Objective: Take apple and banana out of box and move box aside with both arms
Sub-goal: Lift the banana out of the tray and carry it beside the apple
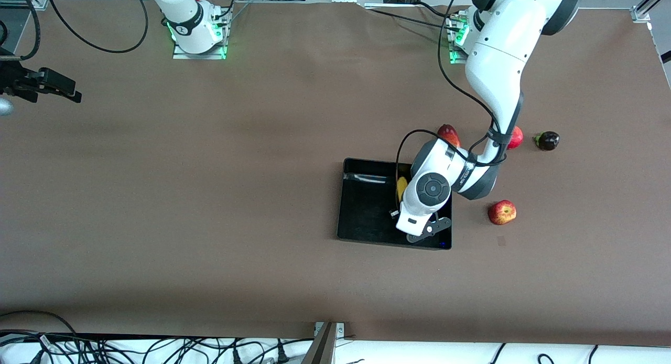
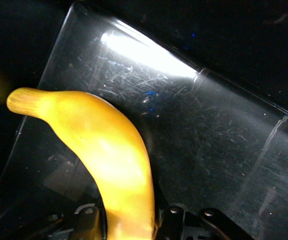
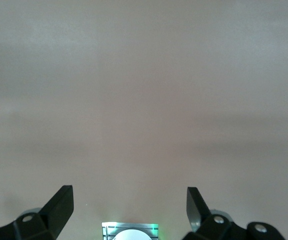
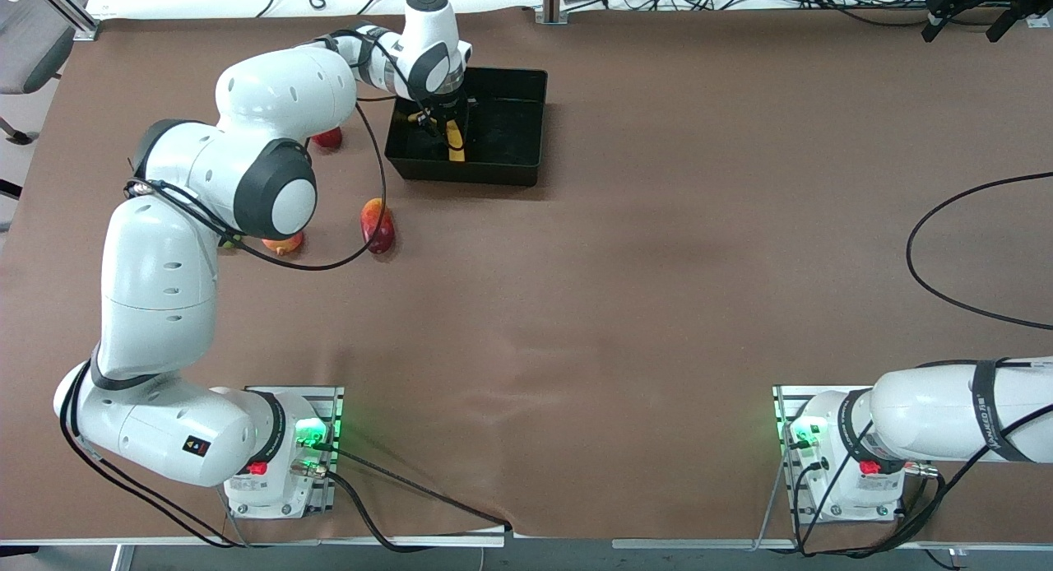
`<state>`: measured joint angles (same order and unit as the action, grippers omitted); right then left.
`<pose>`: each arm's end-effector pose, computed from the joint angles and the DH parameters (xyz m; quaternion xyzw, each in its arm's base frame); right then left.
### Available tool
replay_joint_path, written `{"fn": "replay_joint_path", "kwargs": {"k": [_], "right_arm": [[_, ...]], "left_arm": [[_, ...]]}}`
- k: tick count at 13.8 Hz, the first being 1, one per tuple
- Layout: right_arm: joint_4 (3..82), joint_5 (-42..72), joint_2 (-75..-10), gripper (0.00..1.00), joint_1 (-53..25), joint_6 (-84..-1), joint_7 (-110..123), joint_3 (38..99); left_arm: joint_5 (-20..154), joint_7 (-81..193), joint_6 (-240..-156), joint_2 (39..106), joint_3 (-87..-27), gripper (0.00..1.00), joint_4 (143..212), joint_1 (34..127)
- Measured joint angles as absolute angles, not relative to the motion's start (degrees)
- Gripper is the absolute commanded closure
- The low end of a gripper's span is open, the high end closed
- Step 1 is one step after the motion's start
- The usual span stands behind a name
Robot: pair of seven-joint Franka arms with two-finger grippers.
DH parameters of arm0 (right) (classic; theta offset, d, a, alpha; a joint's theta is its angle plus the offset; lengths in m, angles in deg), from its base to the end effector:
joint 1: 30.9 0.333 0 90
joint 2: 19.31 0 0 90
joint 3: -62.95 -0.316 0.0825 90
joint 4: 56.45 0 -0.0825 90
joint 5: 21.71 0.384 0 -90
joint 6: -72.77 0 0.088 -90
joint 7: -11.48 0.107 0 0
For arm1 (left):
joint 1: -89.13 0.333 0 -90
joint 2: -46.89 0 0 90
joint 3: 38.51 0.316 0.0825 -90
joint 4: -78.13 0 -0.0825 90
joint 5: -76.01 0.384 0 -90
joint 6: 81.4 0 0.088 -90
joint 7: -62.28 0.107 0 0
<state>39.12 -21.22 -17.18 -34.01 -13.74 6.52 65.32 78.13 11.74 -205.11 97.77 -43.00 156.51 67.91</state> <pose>0.5310 -0.0504 0.5943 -0.9981 0.0045 0.0597 0.0105 0.6580 -0.3026 0.1755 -0.9750 -0.2167 0.0470 0.0164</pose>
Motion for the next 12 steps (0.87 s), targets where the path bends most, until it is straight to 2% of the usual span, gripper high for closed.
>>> {"fn": "replay_joint_path", "kwargs": {"k": [5, 12], "right_arm": [[39.12, -21.22, -17.18, 0.00, -34.01, -13.74, 6.52, 65.23], [39.11, -21.22, -17.18, 0.00, -33.97, -13.78, 6.52, 64.89]], "left_arm": [[78.13, 11.74, -204.07, 97.74, -43.00, 1.00, 156.10, 67.90], [77.90, 11.74, -186.53, 94.80, -42.99, 1.00, 146.77, 67.82]]}}
